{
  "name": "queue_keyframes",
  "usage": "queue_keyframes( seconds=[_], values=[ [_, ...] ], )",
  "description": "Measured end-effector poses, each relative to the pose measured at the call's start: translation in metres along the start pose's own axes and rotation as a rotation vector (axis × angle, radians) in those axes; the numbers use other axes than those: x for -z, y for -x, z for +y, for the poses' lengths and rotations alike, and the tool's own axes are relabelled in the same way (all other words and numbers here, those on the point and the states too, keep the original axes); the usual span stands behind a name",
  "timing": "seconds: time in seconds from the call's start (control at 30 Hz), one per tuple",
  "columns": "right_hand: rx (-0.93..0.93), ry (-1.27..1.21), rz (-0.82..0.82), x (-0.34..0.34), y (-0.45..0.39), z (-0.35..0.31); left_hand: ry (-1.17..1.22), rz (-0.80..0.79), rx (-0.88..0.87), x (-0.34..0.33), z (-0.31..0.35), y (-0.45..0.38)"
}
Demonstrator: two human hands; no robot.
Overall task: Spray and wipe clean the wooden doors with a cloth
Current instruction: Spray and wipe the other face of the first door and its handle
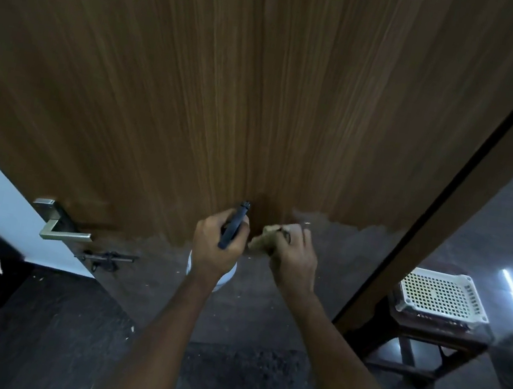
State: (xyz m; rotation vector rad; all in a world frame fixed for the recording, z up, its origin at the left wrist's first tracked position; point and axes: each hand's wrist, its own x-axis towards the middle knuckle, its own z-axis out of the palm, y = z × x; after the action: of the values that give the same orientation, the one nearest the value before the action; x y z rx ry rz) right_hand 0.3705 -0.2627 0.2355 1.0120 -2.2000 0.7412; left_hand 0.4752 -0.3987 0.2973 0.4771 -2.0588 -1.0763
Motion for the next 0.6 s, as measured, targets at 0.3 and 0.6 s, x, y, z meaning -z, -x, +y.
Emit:
queue_keyframes(
  seconds=[0.3, 0.6],
  values=[
    [0.046, 0.103, -0.02, 0.001, 0.024, 0.046, 0.033, -0.018, 0.01, -0.035, 0.012, 0.006],
    [-0.067, 0.023, 0.398, 0.042, -0.033, 0.054, 0.01, -0.041, -0.002, -0.068, 0.022, 0.012]
  ],
)
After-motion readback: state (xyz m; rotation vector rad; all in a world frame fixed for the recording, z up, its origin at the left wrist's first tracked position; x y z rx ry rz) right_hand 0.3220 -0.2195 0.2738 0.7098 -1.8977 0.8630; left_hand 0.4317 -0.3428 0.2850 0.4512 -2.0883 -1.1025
